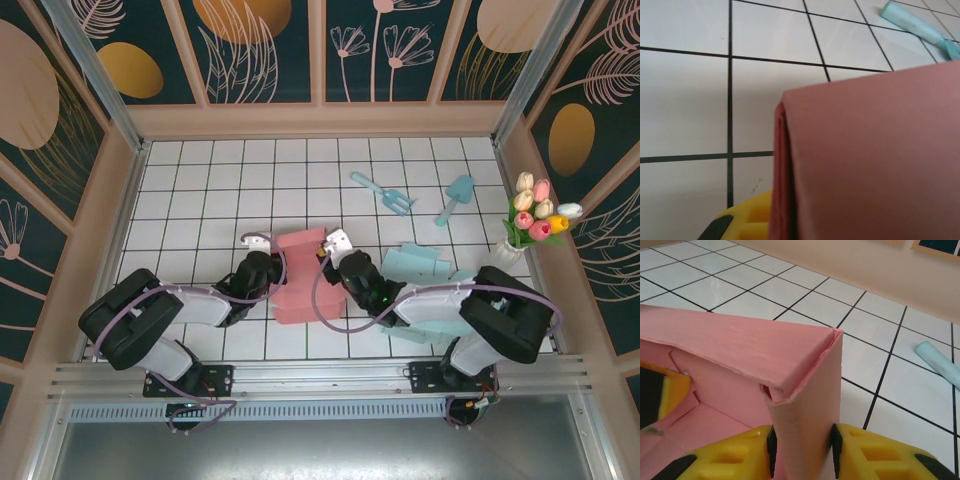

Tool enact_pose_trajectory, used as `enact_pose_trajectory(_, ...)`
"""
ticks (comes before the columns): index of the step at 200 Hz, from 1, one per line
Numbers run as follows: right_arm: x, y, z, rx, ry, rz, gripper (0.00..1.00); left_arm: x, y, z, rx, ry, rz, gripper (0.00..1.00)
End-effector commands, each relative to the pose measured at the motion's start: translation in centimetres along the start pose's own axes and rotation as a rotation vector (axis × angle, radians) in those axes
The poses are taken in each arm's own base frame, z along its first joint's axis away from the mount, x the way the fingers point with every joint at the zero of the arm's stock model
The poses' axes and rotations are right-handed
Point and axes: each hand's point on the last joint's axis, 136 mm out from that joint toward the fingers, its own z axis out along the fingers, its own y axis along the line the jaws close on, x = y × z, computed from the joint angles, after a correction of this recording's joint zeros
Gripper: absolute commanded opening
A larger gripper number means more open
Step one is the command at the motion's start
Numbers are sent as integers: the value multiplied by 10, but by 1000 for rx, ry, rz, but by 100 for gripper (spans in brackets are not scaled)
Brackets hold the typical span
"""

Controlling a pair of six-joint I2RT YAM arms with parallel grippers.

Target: Fold the paper box

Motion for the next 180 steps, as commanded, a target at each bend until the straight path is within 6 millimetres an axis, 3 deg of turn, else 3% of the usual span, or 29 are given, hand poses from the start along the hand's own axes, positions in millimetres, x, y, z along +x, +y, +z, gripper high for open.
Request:
enact_pose_trajectory(1, -30, 17, 6, -13, -95, -2, 35, -14, -28, -5, 83, -22, -27, 0)
enact_pose_trajectory(30, -28, 17, 15, 39, -82, -33, 31, -15, -22, -3, 33, -6, -64, 0)
enact_pose_trajectory(58, -21, -9, 21, 224, -65, -34, 20, -16, -8, -2, -63, -7, -145, 0)
enact_pose_trajectory(100, -8, -52, 17, 457, -41, -16, 18, -17, 15, -7, -201, -25, -258, 0)
enact_pose_trajectory(180, 4, -96, 22, 644, 2, 12, 20, -26, 18, -22, -229, -89, -326, 0)
